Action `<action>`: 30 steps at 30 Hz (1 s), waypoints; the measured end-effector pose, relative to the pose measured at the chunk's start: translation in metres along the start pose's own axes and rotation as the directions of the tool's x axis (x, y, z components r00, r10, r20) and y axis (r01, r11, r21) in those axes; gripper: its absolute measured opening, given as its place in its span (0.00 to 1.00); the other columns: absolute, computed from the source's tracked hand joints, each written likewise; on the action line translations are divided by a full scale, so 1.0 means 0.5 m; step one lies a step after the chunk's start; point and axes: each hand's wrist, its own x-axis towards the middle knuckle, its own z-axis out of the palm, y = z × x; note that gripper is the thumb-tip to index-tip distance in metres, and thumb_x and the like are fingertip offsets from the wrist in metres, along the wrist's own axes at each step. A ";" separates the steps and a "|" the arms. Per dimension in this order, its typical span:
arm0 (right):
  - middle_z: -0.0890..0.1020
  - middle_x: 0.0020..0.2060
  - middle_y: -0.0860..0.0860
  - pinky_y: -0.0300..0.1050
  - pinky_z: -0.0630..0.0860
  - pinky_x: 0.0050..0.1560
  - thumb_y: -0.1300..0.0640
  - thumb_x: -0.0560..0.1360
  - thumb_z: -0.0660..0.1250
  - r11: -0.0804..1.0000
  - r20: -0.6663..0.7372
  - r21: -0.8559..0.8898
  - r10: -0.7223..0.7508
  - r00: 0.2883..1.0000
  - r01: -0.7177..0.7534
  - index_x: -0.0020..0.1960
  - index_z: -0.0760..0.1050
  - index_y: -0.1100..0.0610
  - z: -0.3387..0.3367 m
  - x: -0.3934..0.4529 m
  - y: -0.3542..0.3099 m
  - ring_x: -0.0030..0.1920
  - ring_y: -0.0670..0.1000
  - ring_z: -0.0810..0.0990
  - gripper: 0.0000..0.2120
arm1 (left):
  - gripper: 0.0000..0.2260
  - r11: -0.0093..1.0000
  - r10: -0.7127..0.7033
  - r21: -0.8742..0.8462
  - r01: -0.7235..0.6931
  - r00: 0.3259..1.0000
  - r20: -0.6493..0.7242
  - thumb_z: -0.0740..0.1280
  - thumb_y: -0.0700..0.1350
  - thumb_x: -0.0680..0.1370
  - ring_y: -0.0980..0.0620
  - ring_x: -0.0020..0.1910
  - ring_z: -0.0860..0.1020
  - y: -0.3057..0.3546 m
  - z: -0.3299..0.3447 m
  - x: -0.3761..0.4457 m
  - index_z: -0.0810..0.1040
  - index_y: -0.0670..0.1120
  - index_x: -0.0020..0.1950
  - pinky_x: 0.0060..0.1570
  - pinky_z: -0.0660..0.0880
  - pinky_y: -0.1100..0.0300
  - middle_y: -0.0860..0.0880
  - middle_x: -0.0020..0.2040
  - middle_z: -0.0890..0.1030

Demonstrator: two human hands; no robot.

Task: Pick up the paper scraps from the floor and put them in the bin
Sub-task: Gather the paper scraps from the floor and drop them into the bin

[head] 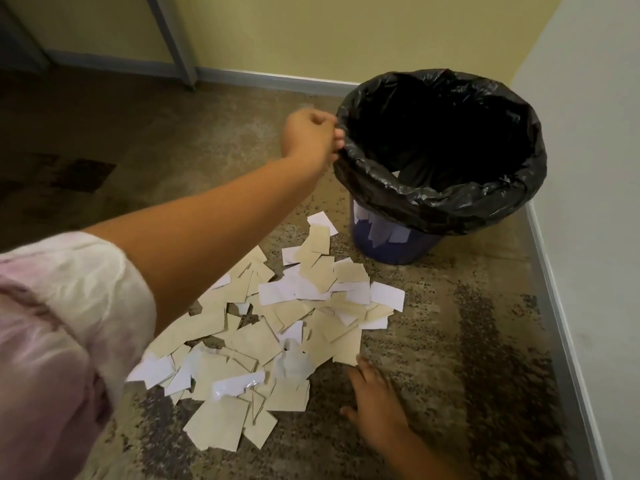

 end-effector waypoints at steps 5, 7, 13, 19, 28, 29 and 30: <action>0.42 0.78 0.49 0.61 0.48 0.76 0.50 0.73 0.70 0.995 0.026 0.089 0.045 0.999 -0.047 0.77 0.47 0.45 0.024 0.032 -0.047 0.77 0.54 0.42 0.41 | 0.11 0.970 -0.133 0.191 0.150 0.986 -0.102 0.59 0.41 0.80 0.50 0.43 0.76 -0.211 -0.149 -0.045 0.70 0.48 0.38 0.40 0.74 0.59 0.46 0.44 0.78; 0.34 0.76 0.48 0.68 0.51 0.72 0.47 0.69 0.73 0.988 0.106 0.065 0.129 0.986 -0.137 0.77 0.40 0.45 0.037 0.037 -0.060 0.76 0.55 0.36 0.50 | 0.12 0.926 -0.295 0.184 0.330 0.936 -0.192 0.59 0.40 0.79 0.47 0.41 0.76 -0.314 -0.221 -0.096 0.70 0.48 0.36 0.42 0.75 0.54 0.43 0.44 0.78; 0.23 0.71 0.53 0.73 0.59 0.66 0.44 0.65 0.76 0.958 0.196 -0.087 0.287 0.938 -0.275 0.73 0.24 0.49 0.060 0.041 -0.102 0.73 0.62 0.27 0.64 | 0.12 0.584 -0.555 0.566 0.583 0.795 -0.245 0.64 0.41 0.77 0.42 0.51 0.79 -0.556 -0.373 -0.270 0.76 0.38 0.58 0.48 0.74 0.58 0.38 0.56 0.80; 0.22 0.70 0.53 0.76 0.58 0.65 0.46 0.64 0.78 0.942 0.206 -0.087 0.336 0.919 -0.325 0.71 0.22 0.47 0.052 0.043 -0.123 0.72 0.62 0.27 0.66 | 0.29 0.407 -0.607 0.759 0.508 0.771 -0.190 0.70 0.51 0.73 0.41 0.67 0.68 -0.666 -0.405 -0.345 0.64 0.44 0.69 0.64 0.70 0.49 0.42 0.69 0.66; 0.25 0.72 0.53 0.74 0.56 0.67 0.46 0.67 0.75 0.943 0.214 -0.104 0.333 0.918 -0.317 0.74 0.27 0.48 0.038 0.025 -0.132 0.74 0.61 0.29 0.61 | 0.37 0.404 -0.662 0.727 0.555 0.726 -0.186 0.70 0.63 0.67 0.42 0.67 0.65 -0.695 -0.402 -0.358 0.63 0.46 0.69 0.64 0.67 0.51 0.43 0.68 0.63; 0.25 0.72 0.52 0.74 0.57 0.67 0.46 0.68 0.75 0.944 0.207 -0.109 0.329 0.921 -0.313 0.74 0.27 0.48 0.041 0.026 -0.130 0.74 0.60 0.29 0.60 | 0.38 0.394 -0.670 0.736 0.550 0.720 -0.179 0.70 0.65 0.66 0.43 0.67 0.65 -0.698 -0.400 -0.364 0.63 0.47 0.69 0.65 0.67 0.51 0.43 0.68 0.63; 0.25 0.71 0.52 0.74 0.57 0.67 0.46 0.68 0.75 0.946 0.200 -0.112 0.322 0.925 -0.305 0.74 0.26 0.47 0.042 0.027 -0.126 0.74 0.60 0.29 0.60 | 0.39 0.387 -0.680 0.737 0.554 0.711 -0.178 0.70 0.66 0.66 0.43 0.67 0.65 -0.698 -0.393 -0.370 0.63 0.48 0.69 0.65 0.66 0.51 0.43 0.69 0.62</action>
